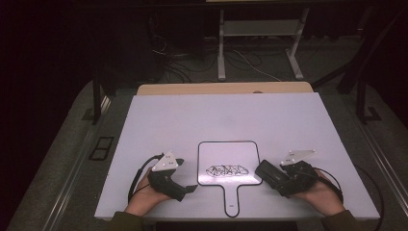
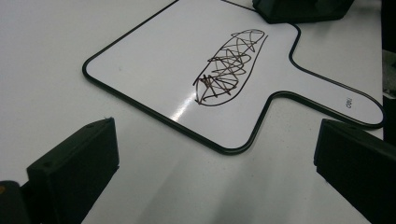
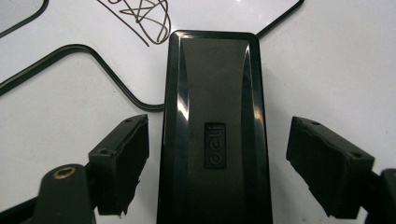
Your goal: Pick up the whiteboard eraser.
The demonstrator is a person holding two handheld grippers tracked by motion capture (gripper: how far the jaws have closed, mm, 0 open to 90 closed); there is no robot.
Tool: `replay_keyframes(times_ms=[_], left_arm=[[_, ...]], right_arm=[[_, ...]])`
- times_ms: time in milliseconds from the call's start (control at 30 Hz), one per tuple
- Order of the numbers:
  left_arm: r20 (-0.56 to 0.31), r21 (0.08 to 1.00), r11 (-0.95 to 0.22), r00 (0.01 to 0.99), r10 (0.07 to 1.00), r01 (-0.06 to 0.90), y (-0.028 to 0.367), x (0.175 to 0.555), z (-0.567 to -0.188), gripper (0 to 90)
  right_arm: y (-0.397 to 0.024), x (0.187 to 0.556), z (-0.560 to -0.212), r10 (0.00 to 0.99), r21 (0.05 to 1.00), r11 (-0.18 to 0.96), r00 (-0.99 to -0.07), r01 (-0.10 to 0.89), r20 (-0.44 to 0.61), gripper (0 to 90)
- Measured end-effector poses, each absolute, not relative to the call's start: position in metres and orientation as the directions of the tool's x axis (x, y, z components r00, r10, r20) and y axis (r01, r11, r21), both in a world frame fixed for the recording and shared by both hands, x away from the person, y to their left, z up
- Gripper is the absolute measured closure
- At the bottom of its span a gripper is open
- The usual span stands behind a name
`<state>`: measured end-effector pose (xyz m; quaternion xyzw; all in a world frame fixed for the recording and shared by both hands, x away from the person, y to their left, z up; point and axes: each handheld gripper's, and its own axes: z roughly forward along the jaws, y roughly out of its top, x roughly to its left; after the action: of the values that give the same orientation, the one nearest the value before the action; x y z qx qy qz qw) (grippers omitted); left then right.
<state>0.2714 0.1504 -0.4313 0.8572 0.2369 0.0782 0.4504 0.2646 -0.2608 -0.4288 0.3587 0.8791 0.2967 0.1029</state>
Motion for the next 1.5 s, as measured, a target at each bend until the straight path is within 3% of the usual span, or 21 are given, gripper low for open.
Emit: replay_keyframes(times_ms=[800, 1500], left_arm=[[-0.08, 0.808, -0.483, 0.875, 0.477, 0.337, 0.1505, 0.2713, -0.4316, 0.0], [-0.08, 0.809, -0.481, 0.875, 0.478, 0.337, 0.1507, 0.2706, -0.4313, 0.0]], right_arm=[[-0.2572, 0.2666, -0.4317, 0.681, 0.553, 0.598, -0.732, 0.58, 0.032, 37.5], [-0.2546, 0.2688, -0.4284, 0.661, 0.525, 0.634, -0.751, 0.568, 0.014, 38.5]])
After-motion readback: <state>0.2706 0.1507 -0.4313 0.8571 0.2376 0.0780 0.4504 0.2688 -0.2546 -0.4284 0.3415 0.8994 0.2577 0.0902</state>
